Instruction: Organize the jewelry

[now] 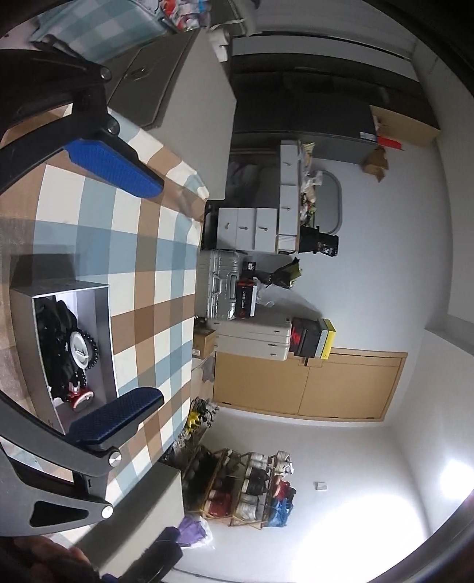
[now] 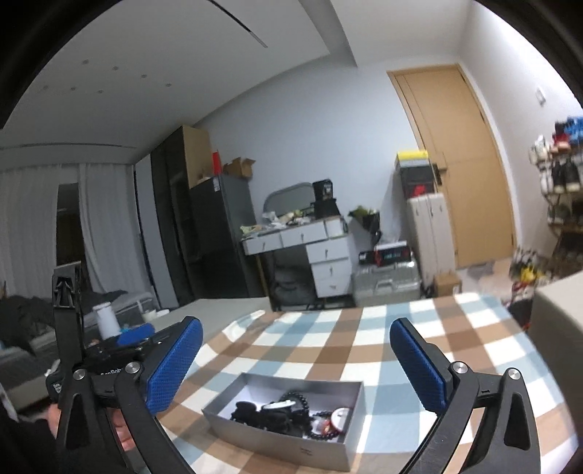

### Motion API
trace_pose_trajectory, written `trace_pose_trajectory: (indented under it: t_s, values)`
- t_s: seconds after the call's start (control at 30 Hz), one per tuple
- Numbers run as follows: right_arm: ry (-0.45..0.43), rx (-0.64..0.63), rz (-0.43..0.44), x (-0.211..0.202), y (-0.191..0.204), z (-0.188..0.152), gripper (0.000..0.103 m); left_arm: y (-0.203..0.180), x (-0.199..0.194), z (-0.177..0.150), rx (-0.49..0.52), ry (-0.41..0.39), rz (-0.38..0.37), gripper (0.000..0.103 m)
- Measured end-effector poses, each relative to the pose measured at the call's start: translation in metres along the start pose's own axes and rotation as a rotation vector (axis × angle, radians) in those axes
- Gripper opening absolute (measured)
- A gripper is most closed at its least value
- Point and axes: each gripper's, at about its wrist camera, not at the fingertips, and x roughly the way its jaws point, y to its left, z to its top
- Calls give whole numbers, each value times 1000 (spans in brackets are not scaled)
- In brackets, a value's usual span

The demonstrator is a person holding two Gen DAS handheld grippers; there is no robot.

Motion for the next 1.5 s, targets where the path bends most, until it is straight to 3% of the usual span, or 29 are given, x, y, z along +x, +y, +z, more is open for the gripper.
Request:
trace_pose_trajectory:
  t_s: [0.27,0.73,0.9,1.03,1.2,1.5]
  values:
    - [6,-110,-81,1,9,-23,103,-5,-4,-17,78,-54,31,102]
    - [127,-158,-140,11,5,-55,103,-10,4,-39,120,-13,74,102]
    - [195,-157,-155,23,3,-59,103,-10,9,-41,109,40,58,102]
    - [195,-179,-157,22,5,-60,103,-6,12,-40,84,83,77,102]
    - [202,-178,-162,23,4,-60,103,-10,1,-43,88,35,91,102]
    - [188,-177,-159,21,4,-59,103,-9,3,-42,84,41,83,102]
